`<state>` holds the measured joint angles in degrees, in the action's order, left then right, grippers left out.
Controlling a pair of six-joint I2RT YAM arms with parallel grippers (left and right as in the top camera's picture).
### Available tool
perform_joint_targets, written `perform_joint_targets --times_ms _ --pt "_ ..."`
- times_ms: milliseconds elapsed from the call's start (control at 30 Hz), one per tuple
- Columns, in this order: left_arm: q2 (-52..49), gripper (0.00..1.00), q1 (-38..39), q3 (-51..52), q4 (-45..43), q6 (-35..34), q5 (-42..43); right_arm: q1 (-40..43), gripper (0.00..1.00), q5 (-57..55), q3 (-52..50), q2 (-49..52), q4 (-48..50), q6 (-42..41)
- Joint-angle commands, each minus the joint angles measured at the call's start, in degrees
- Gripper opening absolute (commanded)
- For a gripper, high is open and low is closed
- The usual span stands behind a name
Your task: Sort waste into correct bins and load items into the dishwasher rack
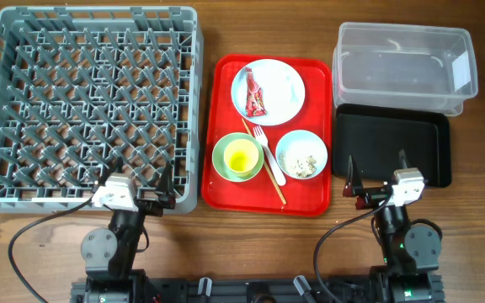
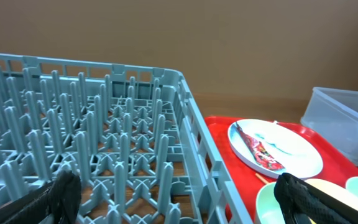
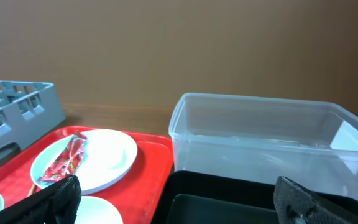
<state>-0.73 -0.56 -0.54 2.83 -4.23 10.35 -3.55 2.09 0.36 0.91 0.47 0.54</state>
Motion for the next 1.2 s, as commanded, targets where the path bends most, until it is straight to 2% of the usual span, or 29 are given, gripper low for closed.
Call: perform_joint_targets --times_ms 0,100,200,433,633,800,900,967,1033,1100,1167 --pt "0.3 1.00 -0.5 0.1 -0.8 -4.4 1.1 0.2 1.00 1.8 0.4 0.1 -0.3 -1.6" --pt "0.1 1.00 -0.5 -0.3 -0.7 -5.7 0.1 0.2 1.00 1.8 2.6 0.6 -1.4 -3.8" --pt "-1.6 1.00 -0.5 -3.7 3.0 -5.6 0.0 0.2 1.00 2.4 6.1 3.1 -1.7 -3.8" --pt "-16.9 1.00 -0.5 -18.8 14.5 -5.6 -1.0 0.2 1.00 8.7 19.2 21.7 -5.1 -5.6" --pt "-35.6 1.00 -0.5 -36.3 30.2 -5.6 -1.0 0.2 1.00 13.9 37.1 42.9 -15.5 -5.0" --pt "-47.2 1.00 -0.5 -50.1 43.7 -5.6 -1.0 0.2 1.00 16.4 58.0 60.0 -33.8 -5.0" --pt "-48.8 1.00 -0.5 -51.8 46.6 -5.6 -1.0 0.2 0.99 13.2 67.2 67.3 -43.8 -5.0" --pt "-48.8 1.00 -0.5 -51.8 46.8 -5.6 -1.0 0.2 1.00 12.9 68.0 69.4 -43.6 -5.7" --pt "-48.8 1.00 -0.5 -51.8 46.7 -5.6 -1.0 0.2 1.00 18.1 68.0 70.1 -43.1 -6.2" --pt "-48.8 1.00 -0.5 -51.8 46.8 -5.6 -1.0 0.2 1.00 22.2 68.0 70.4 -41.3 -2.8" --pt "-48.8 1.00 -0.5 -51.8 46.7 -5.6 -1.0 0.1 1.00 18.0 68.5 70.5 -40.3 -2.9"
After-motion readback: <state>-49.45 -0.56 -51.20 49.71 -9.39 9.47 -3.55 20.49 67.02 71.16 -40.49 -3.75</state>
